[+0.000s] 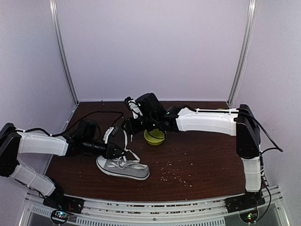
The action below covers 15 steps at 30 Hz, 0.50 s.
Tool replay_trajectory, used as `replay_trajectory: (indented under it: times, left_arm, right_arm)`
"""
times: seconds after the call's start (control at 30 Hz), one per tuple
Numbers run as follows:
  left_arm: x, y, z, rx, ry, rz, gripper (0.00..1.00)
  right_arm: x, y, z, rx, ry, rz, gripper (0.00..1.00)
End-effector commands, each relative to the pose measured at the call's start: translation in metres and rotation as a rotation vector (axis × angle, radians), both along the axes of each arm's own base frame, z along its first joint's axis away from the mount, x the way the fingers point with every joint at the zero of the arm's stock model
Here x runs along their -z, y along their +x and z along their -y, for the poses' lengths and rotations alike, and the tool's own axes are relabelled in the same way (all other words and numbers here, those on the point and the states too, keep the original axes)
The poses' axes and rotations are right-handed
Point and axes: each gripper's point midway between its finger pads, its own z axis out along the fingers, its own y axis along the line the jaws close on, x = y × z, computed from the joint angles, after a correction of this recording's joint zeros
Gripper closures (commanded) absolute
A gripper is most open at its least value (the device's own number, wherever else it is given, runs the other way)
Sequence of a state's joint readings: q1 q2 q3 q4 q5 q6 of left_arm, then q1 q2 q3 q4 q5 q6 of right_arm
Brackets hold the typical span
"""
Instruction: Tie the shoes
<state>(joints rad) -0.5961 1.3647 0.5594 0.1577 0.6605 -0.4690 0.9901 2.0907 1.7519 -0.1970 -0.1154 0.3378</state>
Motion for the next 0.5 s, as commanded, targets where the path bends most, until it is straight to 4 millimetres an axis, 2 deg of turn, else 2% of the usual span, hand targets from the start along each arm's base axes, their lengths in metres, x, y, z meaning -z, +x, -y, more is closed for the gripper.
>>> replay_trajectory:
  times: [0.0, 0.13, 0.23, 0.33, 0.47]
  left_arm:
    - [-0.019, 0.012, -0.005, -0.11, -0.056, 0.041, 1.0]
    - [-0.014, 0.015, -0.012, -0.176, -0.039, 0.016, 1.0]
    - [-0.012, 0.016, -0.015, -0.2, -0.033, -0.002, 1.0]
    - [-0.013, 0.016, -0.015, -0.208, -0.035, -0.006, 1.0]
    - [-0.013, 0.015, -0.015, -0.207, -0.037, -0.01, 1.0]
  right_arm:
    - [0.01, 0.011, -0.003, -0.021, 0.03, -0.059, 0.23]
    - [0.003, 0.008, 0.018, -0.054, 0.072, -0.055, 0.15]
    - [0.017, -0.009, 0.039, -0.114, 0.07, -0.071, 0.15]
    - [0.031, -0.034, 0.05, -0.217, 0.073, -0.08, 0.18]
    - [0.044, -0.062, 0.048, -0.339, 0.092, -0.137, 0.28]
